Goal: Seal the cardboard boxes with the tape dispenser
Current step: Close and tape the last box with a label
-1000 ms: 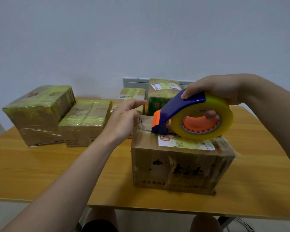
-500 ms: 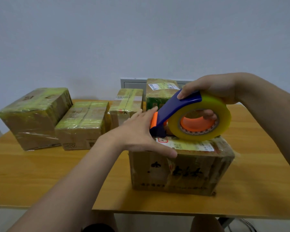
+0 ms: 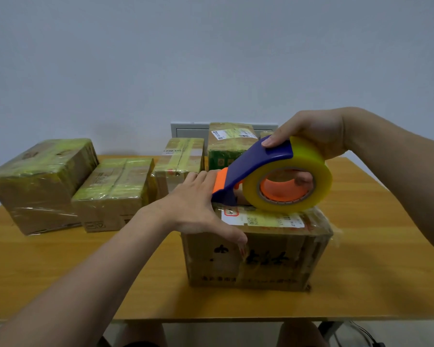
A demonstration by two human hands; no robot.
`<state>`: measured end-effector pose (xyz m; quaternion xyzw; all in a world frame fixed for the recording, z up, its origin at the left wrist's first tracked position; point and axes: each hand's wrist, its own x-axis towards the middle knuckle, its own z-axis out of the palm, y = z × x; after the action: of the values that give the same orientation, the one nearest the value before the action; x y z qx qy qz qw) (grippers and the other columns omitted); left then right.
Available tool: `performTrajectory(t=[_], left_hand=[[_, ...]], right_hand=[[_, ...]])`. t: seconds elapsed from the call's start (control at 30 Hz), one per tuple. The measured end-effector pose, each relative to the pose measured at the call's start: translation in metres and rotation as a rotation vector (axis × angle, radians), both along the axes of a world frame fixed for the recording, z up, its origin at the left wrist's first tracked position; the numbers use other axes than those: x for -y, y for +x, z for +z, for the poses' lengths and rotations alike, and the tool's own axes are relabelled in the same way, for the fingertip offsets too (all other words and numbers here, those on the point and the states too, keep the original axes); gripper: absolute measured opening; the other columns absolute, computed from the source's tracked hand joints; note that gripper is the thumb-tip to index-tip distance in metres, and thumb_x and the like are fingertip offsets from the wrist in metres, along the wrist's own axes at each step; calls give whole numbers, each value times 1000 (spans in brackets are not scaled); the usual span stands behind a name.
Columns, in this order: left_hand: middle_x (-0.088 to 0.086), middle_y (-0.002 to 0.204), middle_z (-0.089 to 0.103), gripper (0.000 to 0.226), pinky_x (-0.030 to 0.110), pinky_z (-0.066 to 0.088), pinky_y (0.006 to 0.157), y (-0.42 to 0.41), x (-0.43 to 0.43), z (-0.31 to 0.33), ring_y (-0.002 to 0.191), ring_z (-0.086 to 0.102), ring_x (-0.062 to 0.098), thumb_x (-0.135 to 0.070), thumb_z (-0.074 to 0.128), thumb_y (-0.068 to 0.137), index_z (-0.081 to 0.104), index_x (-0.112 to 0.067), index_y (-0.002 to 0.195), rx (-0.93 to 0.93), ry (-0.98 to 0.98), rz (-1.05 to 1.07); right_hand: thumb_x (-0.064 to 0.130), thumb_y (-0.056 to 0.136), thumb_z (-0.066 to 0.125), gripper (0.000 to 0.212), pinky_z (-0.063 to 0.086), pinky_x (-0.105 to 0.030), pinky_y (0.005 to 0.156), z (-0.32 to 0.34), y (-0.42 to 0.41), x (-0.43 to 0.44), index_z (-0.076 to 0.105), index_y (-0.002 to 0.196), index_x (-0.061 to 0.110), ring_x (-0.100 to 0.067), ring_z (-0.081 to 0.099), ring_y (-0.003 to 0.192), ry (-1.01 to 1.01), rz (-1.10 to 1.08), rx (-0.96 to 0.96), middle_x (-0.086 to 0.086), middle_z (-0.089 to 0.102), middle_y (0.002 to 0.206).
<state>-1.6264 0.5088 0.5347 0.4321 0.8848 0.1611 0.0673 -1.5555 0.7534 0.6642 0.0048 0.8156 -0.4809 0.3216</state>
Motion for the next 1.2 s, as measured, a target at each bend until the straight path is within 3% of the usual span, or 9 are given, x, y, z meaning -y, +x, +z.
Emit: performTrajectory(t=[0.1,0.37,0.53,0.67,0.83,1.0,1.13,1.2], left_hand=[[-11,138,39,123,45,41,110,0,-1,0,124,34,17,-95,64,47,31,-33,148,9,3,-6],[-8,134,39,126,46,41,109,2,-2,1,122,35,20,-100,54,46,32,-30,148,-38,-46,3],[-8,135,39,129,47,41,110,1,0,0,123,34,19,-104,49,47,29,-30,150,-80,-87,11],[-6,150,33,143,49,34,117,-4,-1,-2,135,30,20,-107,42,45,13,-29,162,-102,-163,19],[-2,155,27,146,50,28,120,-4,-4,-1,141,27,26,-110,31,45,-2,-33,164,-143,-251,4],[1,166,19,149,56,10,126,-1,-6,5,153,15,29,-112,22,46,-12,-29,165,-241,-355,-8],[3,175,-7,146,61,-5,127,12,-21,3,160,-10,28,-110,35,55,-10,-25,165,-230,-323,-64],[1,175,-5,144,62,-4,127,15,-26,-1,160,-9,28,-107,41,57,-8,-26,166,-197,-291,-58]], right_hand=[[40,79,71,50,57,-38,59,0,1,-3,72,110,0,-29,63,54,-7,-11,-12,-23,64,80],[40,75,77,50,57,-36,58,2,2,0,73,108,3,-28,64,55,11,6,-16,-21,67,81],[46,71,81,69,56,-37,59,7,0,-5,66,115,-5,-28,61,53,56,22,4,-21,63,71],[47,69,82,60,56,-38,61,15,9,-21,71,104,-1,-29,62,53,92,-24,21,-20,64,66],[49,62,86,67,57,-39,60,11,20,-35,73,102,-2,-31,61,52,114,-87,12,-23,63,65],[48,75,73,50,57,-35,57,7,21,-24,77,98,4,-29,63,50,130,-76,-9,-19,66,62],[41,76,76,44,59,-34,56,8,21,-17,77,105,8,-27,69,57,112,-112,-21,-17,73,77],[42,75,74,53,59,-34,57,7,21,-20,72,112,4,-28,72,60,80,-138,-23,-16,75,77]])
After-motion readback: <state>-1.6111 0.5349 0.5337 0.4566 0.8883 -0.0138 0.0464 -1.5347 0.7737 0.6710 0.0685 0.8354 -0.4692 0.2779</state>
